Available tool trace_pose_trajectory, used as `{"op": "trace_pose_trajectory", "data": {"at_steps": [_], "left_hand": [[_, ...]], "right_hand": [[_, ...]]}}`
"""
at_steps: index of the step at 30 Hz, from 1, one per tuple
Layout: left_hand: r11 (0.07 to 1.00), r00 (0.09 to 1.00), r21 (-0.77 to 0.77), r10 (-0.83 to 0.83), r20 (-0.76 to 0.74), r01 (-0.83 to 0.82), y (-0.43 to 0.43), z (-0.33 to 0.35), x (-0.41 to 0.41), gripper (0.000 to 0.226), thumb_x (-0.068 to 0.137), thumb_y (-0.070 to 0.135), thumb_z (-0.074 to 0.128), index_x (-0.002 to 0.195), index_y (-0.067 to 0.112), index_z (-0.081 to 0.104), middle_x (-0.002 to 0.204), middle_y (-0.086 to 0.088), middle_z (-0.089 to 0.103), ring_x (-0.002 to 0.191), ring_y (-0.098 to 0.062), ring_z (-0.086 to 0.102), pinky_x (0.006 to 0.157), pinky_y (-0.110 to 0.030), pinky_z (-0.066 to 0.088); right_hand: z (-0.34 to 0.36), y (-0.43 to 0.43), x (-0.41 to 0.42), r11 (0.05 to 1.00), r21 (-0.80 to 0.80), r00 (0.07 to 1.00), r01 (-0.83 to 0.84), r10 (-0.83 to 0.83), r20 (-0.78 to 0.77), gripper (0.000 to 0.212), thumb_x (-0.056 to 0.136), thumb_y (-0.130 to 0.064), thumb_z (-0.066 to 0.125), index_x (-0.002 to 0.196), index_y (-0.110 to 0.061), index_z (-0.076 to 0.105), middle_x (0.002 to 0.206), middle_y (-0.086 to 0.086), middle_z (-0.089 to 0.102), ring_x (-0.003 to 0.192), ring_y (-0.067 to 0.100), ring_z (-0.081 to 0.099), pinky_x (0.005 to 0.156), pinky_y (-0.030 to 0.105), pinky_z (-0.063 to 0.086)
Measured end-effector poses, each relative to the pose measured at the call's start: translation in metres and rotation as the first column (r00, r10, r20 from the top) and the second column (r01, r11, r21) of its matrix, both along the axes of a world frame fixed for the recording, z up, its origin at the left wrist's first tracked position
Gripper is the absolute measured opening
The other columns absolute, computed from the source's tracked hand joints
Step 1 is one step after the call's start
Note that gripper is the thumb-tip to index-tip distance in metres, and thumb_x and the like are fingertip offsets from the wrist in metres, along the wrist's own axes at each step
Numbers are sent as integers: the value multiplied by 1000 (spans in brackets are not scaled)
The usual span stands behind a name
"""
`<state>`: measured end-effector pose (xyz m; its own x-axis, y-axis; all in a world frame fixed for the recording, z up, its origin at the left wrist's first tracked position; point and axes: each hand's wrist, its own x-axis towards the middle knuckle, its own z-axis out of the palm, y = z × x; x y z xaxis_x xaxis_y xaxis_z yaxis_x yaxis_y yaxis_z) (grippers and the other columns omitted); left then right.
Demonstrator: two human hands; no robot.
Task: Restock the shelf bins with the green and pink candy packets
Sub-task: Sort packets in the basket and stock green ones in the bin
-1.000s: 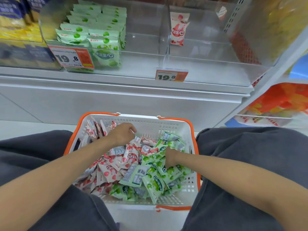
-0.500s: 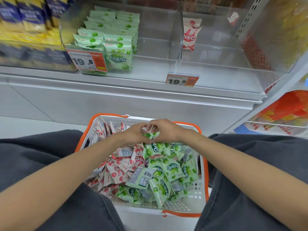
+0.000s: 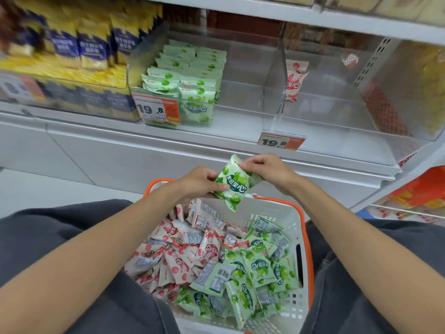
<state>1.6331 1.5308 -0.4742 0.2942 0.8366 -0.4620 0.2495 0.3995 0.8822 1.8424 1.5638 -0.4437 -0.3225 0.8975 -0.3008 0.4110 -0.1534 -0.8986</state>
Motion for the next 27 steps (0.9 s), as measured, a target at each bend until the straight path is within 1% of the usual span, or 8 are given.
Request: {"op": "trace_pose_trajectory", "data": {"at_steps": [5, 7, 11, 15, 19, 21, 24, 27], "left_hand": [[985, 999, 170, 31, -21, -27, 10, 38, -14, 30, 86, 5, 71, 116, 2, 67, 101, -8, 73, 79, -7, 70, 68, -17, 56], [946, 994, 314, 99, -41, -81, 19, 59, -26, 44, 81, 10, 77, 123, 8, 65, 111, -9, 70, 86, -11, 68, 74, -17, 56], [746, 918, 618, 385, -98, -247, 45, 100, -60, 45, 79, 18, 81, 120, 20, 64, 100, 3, 62, 79, -4, 59, 69, -9, 50], [587, 769, 717, 630, -113, -376, 70, 101, -87, 30, 88, 6, 63, 118, 14, 65, 98, 1, 59, 71, -5, 52, 66, -16, 46], [594, 723, 687, 676, -144, -418, 74, 90, -94, 34, 86, -1, 56, 116, 14, 64, 104, 0, 58, 86, -13, 55, 81, -28, 48], [600, 731, 701, 662, -164, -386, 76, 89, -95, 34, 84, 0, 57, 112, 17, 65, 106, -2, 57, 88, -18, 57, 86, -34, 51], [619, 742, 704, 641, -197, -348, 77, 90, -98, 34, 82, 3, 59, 111, 20, 65, 109, -1, 57, 90, -20, 59, 90, -37, 52], [624, 744, 701, 637, -201, -345, 77, 91, -99, 34, 81, 3, 60, 109, 21, 66, 109, 0, 58, 89, -18, 59, 91, -37, 52]], "right_hand": [[35, 5, -10, 979, 100, 976, -180, 165, 145, 14, 83, -13, 75, 95, -8, 70, 84, 5, 72, 69, 3, 63, 67, 18, 53], [57, 11, -18, 968, 210, 984, -139, 113, 135, 14, 82, -15, 76, 93, -7, 71, 82, 11, 72, 68, 6, 60, 66, 23, 50], [117, 41, -37, 833, 552, 994, -33, -31, 105, 8, 83, -19, 76, 86, -21, 69, 69, -13, 63, 59, -4, 51, 59, 15, 39], [151, 78, -67, 686, 727, 978, -28, -130, 161, 12, 80, -25, 76, 91, -25, 70, 82, -16, 66, 76, 1, 57, 68, 19, 43], [135, 100, -100, 709, 667, 892, -227, -123, 435, 28, 82, -24, 75, 104, -8, 71, 99, 1, 68, 94, 16, 60, 78, 23, 42], [118, 102, -113, 761, 571, 836, -309, -69, 544, 15, 83, -22, 73, 89, -9, 68, 82, 6, 59, 79, 22, 54, 61, 27, 35], [103, 106, -118, 835, 464, 823, -295, -25, 568, 29, 85, -19, 68, 67, -14, 46, 61, 2, 37, 58, 20, 35, 50, 29, 23], [103, 112, -116, 894, 400, 888, -204, -4, 460, 14, 86, -22, 70, 80, -12, 62, 70, 0, 55, 56, 9, 49, 52, 21, 40]]}}
